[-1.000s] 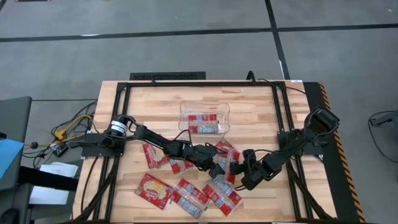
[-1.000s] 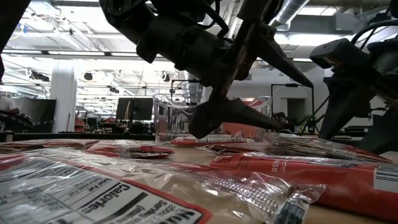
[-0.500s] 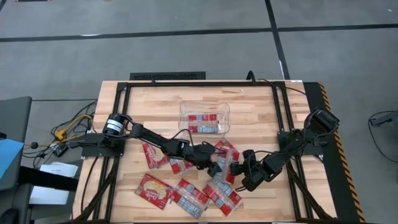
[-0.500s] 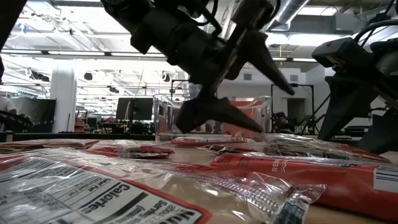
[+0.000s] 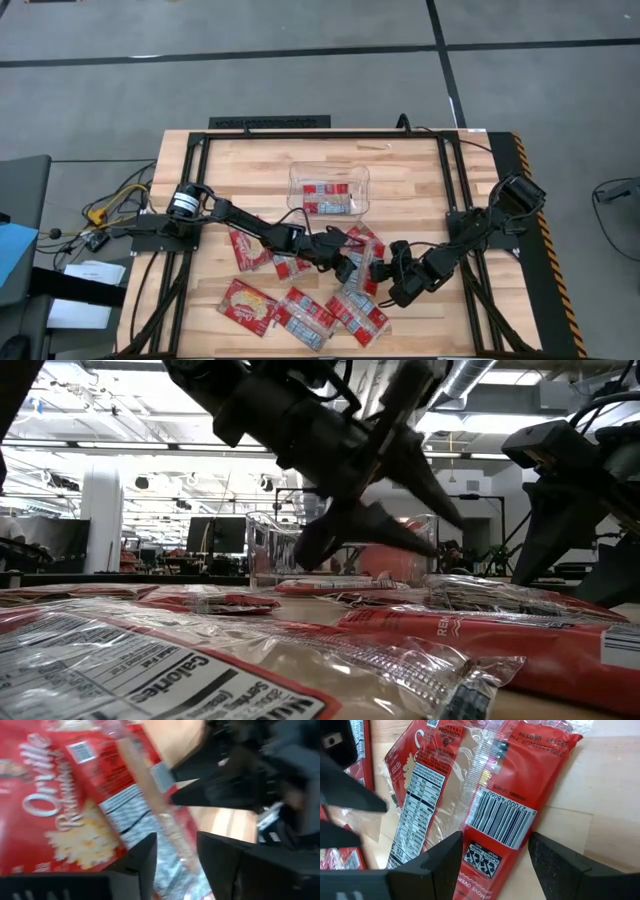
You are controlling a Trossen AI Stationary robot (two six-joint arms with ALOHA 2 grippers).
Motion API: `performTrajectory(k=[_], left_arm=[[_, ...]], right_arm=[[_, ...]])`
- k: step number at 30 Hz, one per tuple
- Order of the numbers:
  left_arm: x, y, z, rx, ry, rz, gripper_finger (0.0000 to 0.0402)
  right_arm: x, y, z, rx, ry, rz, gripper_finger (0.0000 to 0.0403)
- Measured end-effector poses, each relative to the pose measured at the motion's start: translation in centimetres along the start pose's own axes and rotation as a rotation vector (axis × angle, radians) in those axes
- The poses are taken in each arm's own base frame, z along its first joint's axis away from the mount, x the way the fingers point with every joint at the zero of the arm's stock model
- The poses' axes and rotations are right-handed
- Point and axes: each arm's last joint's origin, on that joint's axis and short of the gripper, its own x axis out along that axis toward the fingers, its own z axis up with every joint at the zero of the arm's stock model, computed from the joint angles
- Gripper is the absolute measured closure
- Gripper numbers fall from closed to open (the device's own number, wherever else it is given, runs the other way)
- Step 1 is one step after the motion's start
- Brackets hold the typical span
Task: Sort popcorn bags into baskets
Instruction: Put the red popcorn bag into the transparent bin
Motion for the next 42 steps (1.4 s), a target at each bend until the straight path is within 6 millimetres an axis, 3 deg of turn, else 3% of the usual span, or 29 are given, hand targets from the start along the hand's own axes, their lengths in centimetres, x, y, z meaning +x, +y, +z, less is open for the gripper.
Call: performTrajectory(k=[11,19,32,42], left_arm=[[0.0,0.2,-0.1,0.042,-0.006,0.029,0.0352],[1.1,1.3,-0.7,0.06,0.007,0.042,0.0398],[1.8,3.1,-1.8,0.036,0.078,0.136,0.0401],[1.8,3.2,-1.9,0.045,0.091,0.149,0.0401]], right_arm=[[0.0,0.0,0.0,0.0,0.0,-0.001,0.0148],[0.0,0.0,0.0,0.007,0.002,0.0,0.0148],[-0.8,0.1,-0.8,0.008,0.051,0.04,0.0148],[1.4,0.5,-1.2,0.054,0.002,0.093,0.0148]])
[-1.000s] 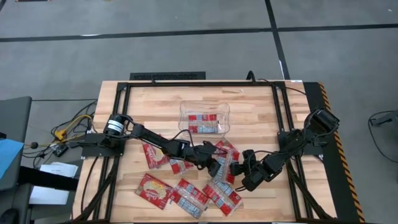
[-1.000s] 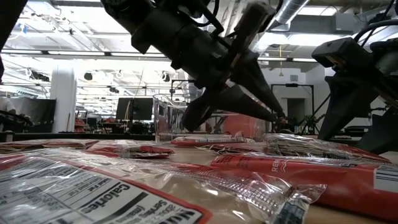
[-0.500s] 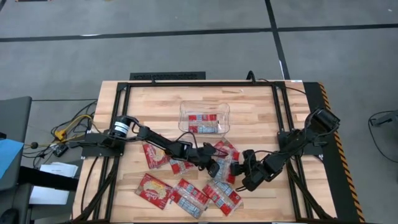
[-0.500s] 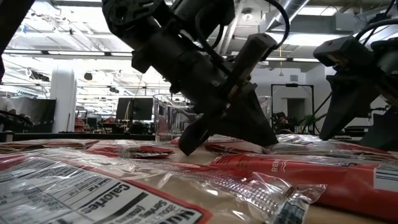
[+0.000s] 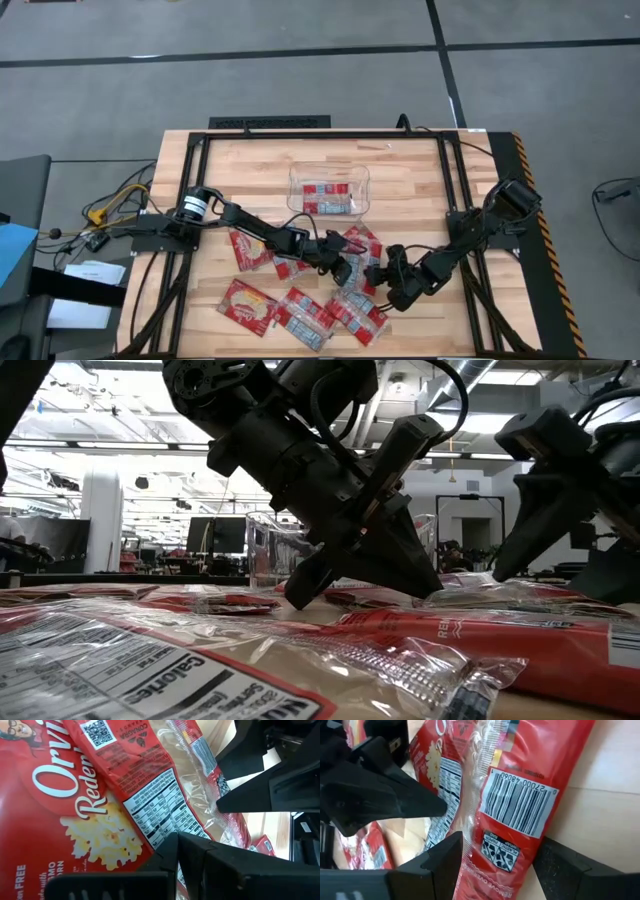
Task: Sort popcorn bags into baskets
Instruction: Put the red popcorn bag into the transparent bin
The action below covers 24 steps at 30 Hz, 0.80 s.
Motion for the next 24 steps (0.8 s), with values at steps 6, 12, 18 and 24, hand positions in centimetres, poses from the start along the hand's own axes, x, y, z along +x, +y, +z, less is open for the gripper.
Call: performTrajectory(k=[6,12,18,24], left_arm=[[0.0,0.0,0.0,-0.001,0.001,0.0,0.0401],[0.0,-0.1,0.0,-0.027,0.029,-0.026,0.0401],[-1.7,-1.1,0.7,-0.044,0.135,-0.1,0.0401],[-6.9,-3.0,2.8,-0.023,0.238,-0.119,0.0401]], right_arm=[[-0.1,0.1,0.0,-0.084,0.012,0.012,0.0211],[-0.1,0.5,-0.1,-0.098,0.028,0.035,0.0365],[-1.1,1.0,-0.1,-0.107,0.06,0.07,0.0373],[-4.2,2.6,0.9,-0.186,0.086,0.158,0.0387]])
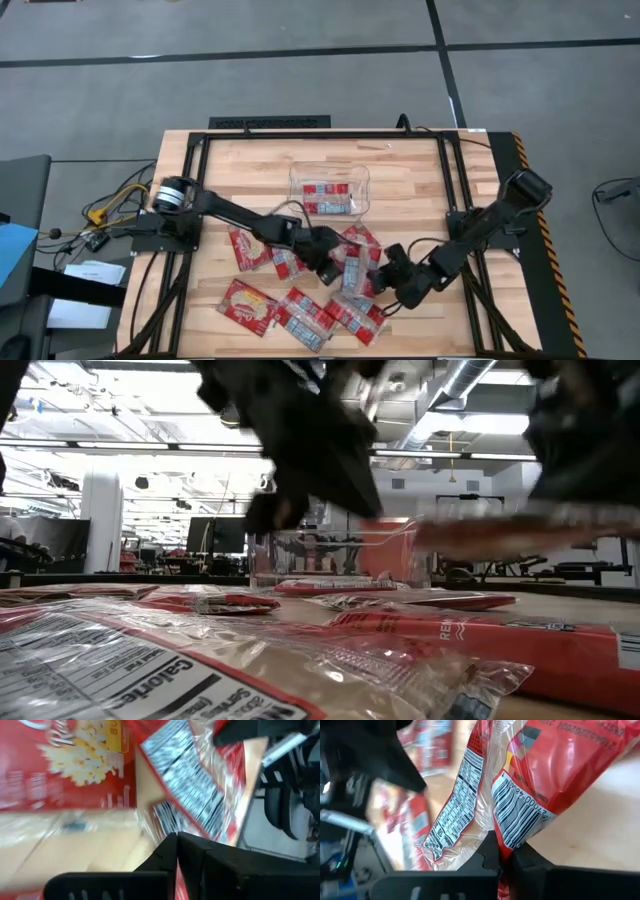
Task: Sort popcorn bags into baskets
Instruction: Put the red popcorn bag into the transparent bin
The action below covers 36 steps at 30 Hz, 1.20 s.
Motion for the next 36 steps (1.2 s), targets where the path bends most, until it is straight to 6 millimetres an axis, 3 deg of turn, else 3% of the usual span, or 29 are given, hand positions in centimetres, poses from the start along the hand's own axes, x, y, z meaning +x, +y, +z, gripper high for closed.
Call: performTrajectory(k=[4,8,14,20,24,28,31,36], left_arm=[[-4.9,-1.9,0.5,0.033,0.002,-0.005,0.0401],[-10.6,-3.6,0.8,0.071,-0.041,-0.047,0.0401],[-18.5,-5.2,0.4,0.127,-0.203,-0.076,0.0401],[-24.3,-5.2,-0.5,0.162,-0.389,-0.024,0.0401],[-26.8,-4.9,-1.1,0.175,-0.466,0.015,0.0401],[-27.9,-4.4,-1.6,0.17,-0.473,0.05,0.0401],[-28.0,-4.1,-1.9,0.168,-0.454,0.08,0.0401],[-27.7,-3.6,-2.2,0.154,-0.409,0.13,0.0402]], right_arm=[[-2.3,1.5,2.3,-0.074,0.007,0.069,0.0387],[-4.0,2.7,6.1,-0.245,0.106,0.054,0.0387],[-5.1,5.2,14.3,-0.523,0.123,-0.045,0.0387],[-4.5,7.2,22.5,-0.839,0.088,-0.119,0.0387],[-2.8,7.9,27.1,-1.05,0.075,-0.149,0.0387],[-0.1,8.1,30.4,-1.23,0.133,-0.129,0.0387],[2.4,8.1,31.6,-1.354,0.234,-0.117,0.0387],[6.4,7.3,31.9,-1.502,0.479,-0.148,0.0387]])
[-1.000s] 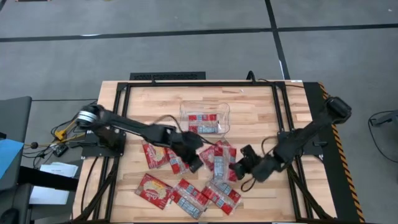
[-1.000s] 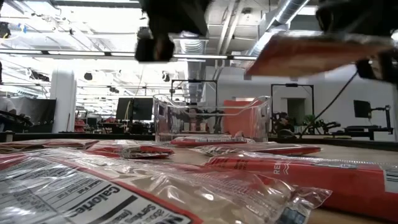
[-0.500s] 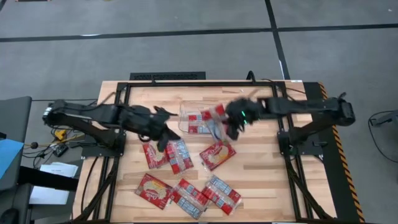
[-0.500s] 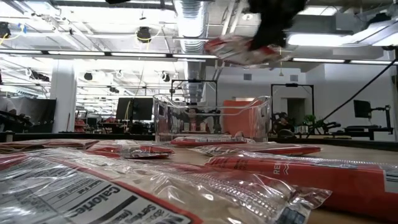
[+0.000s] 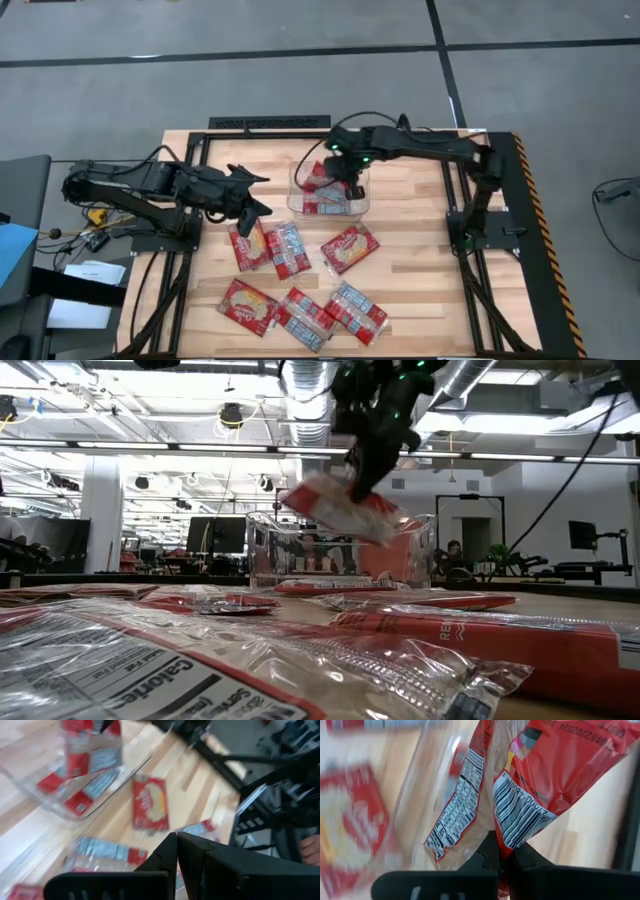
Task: Sort popcorn bags into baskets
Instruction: Put the red popcorn bag into the transparent bin
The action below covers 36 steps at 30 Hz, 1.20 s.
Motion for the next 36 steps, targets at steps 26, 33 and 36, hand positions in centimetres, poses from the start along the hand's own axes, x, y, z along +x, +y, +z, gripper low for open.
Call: performTrajectory(k=[26,33,36], left_arm=[[-0.2,0.2,-0.3,0.062,0.054,-0.008,0.0335],[0.5,-0.7,-2.2,0.159,0.137,0.002,0.0303],[1.9,-1.1,-4.2,0.194,0.123,0.022,0.0311]], right_arm=[[1.9,0.5,2.7,-0.065,0.153,0.06,0.0164],[-7.4,3.5,3.9,0.25,0.017,0.173,0.0163],[-10.5,6.6,3.2,0.32,-0.014,0.234,0.0173]])
